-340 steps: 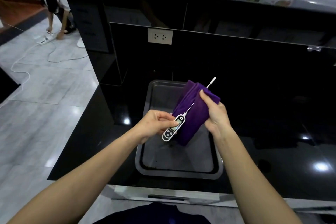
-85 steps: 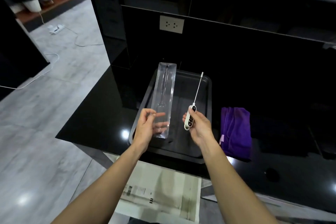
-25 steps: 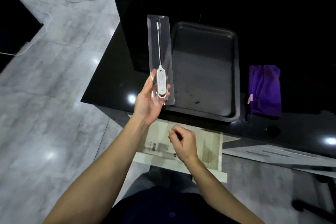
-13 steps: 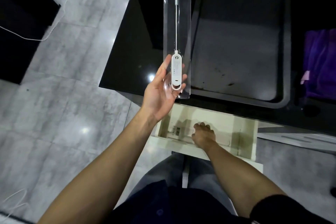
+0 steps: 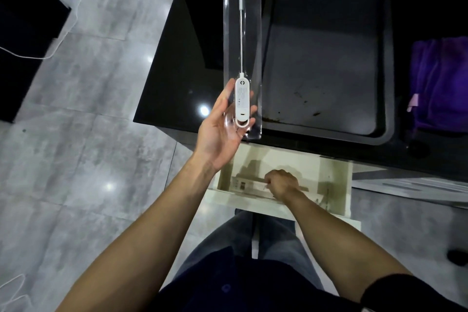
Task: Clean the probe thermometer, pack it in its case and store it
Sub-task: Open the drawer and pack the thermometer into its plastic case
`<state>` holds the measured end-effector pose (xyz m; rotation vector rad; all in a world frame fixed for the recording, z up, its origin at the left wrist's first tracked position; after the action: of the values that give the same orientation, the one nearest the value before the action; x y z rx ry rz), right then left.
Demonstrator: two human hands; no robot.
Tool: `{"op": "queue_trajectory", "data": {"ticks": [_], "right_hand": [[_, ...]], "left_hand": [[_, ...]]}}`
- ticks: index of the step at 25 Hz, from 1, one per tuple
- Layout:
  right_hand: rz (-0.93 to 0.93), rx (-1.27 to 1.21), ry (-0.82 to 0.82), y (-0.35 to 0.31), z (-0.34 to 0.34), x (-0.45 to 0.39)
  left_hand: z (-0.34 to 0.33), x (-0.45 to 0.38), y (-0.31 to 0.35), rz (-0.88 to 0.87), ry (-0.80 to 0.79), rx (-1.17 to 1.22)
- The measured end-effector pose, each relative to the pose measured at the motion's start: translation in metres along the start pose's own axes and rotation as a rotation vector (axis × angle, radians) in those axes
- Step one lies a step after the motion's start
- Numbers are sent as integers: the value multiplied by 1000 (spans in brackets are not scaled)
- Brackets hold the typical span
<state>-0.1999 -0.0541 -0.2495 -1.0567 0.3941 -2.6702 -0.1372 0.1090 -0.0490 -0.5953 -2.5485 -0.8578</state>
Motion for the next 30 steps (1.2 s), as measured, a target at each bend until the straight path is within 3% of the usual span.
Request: {"op": "queue_trajectory", "data": {"ticks": [6,12,16,19,30], "right_hand": [[255,-234,235,-20,67,57],[458,-403,369,-36,151,115],[440,-545,504,-25,206,134],[395,-602,514,-18,230,135],[222,-902,518,-6,243,142]], "left_hand": [[-7,-3,23,-52,-18,1],[-37,-14,60,-151,-92,6],[-61,-25,64,-177,-124,37],[-80,-31,55,-171,-138,17],[-118,-37,41,-193,-151,57]]}}
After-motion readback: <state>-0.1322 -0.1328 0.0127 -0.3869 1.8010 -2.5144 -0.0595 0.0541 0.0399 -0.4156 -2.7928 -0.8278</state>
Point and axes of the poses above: each hand's wrist, its own x-axis away from the middle knuckle, its own z-axis out of the back of the hand, y = z × x, the point moved 5 cm from there along -x, towards the middle knuckle, and after that the axes turned 9 degrees about z, right-handed, at the moved point
